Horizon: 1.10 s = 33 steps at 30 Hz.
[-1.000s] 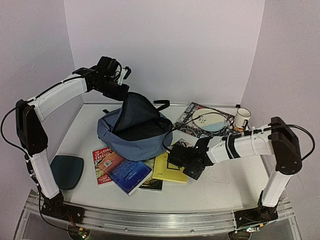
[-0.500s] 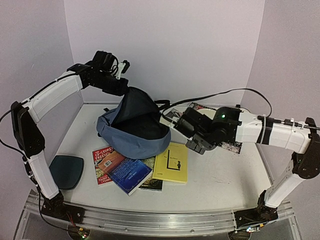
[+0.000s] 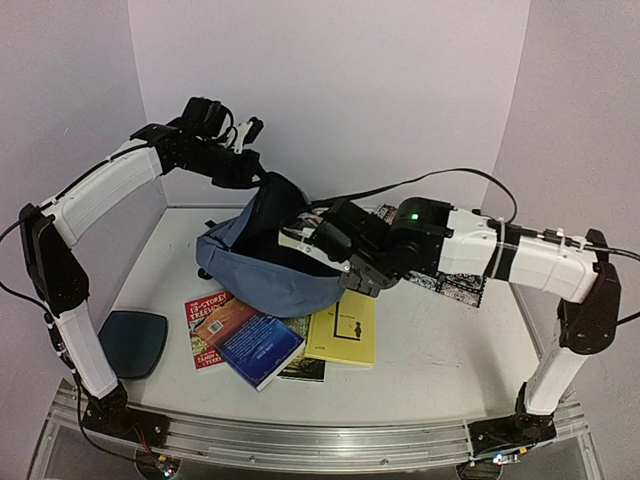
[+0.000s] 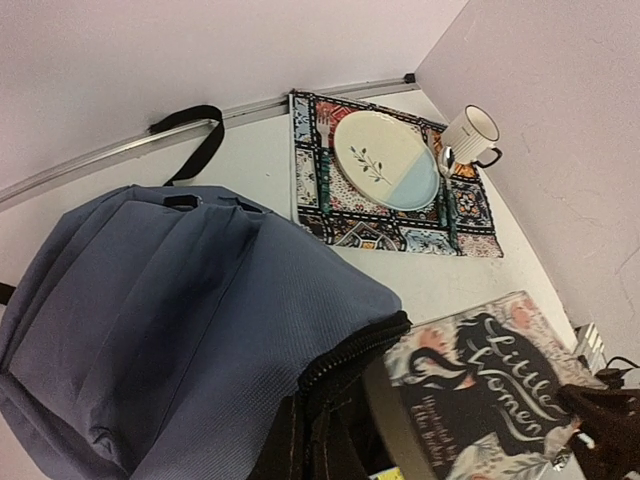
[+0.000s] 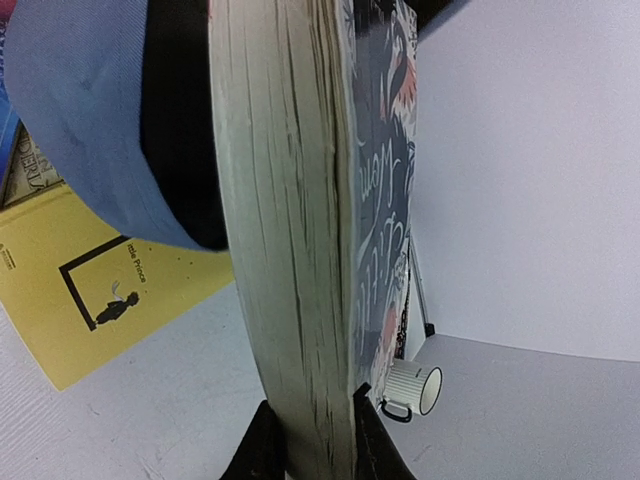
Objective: Pack the student bag
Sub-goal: Place the book in the largest pocket of the bag.
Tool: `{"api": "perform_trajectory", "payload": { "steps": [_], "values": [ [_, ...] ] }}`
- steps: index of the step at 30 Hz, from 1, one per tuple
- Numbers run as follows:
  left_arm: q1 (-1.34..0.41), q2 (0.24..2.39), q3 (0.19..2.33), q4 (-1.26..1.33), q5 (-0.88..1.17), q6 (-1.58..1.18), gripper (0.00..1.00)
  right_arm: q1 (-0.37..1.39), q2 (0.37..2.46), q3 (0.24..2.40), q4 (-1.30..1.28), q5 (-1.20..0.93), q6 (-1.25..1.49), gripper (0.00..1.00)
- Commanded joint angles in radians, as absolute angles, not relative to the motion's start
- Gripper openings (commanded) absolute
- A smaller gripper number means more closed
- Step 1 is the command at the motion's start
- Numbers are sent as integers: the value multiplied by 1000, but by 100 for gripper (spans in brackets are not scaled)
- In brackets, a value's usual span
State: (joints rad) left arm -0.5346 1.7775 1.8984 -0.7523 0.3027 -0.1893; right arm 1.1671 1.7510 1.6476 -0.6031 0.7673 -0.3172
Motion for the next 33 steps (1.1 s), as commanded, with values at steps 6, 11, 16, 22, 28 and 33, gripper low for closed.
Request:
{"api": "perform_trajectory", "payload": {
  "steps": [6, 11, 16, 22, 28, 33],
  "values": [
    [-562, 1691, 1935, -686, 488, -269, 0, 1153, 1940, 1804, -531, 914, -348, 0],
    [-571, 1674, 1876, -684, 517, -286, 0, 1137, 2057, 1895, -523, 926, -356, 0],
    [-581, 1657, 1846, -682, 516, -297, 0, 1106, 2175, 1984, -518, 950, -340, 0],
    [-583, 1646, 1802, -669, 500, -321, 0, 1081, 2273, 2066, -509, 868, -286, 0],
    [-582, 1661, 1730, -636, 450, -347, 0, 1079, 2338, 2028, -470, 798, -240, 5],
    [-582, 1686, 1650, -590, 424, -367, 0, 1079, 2305, 1937, -467, 714, -176, 26]
  ]
}}
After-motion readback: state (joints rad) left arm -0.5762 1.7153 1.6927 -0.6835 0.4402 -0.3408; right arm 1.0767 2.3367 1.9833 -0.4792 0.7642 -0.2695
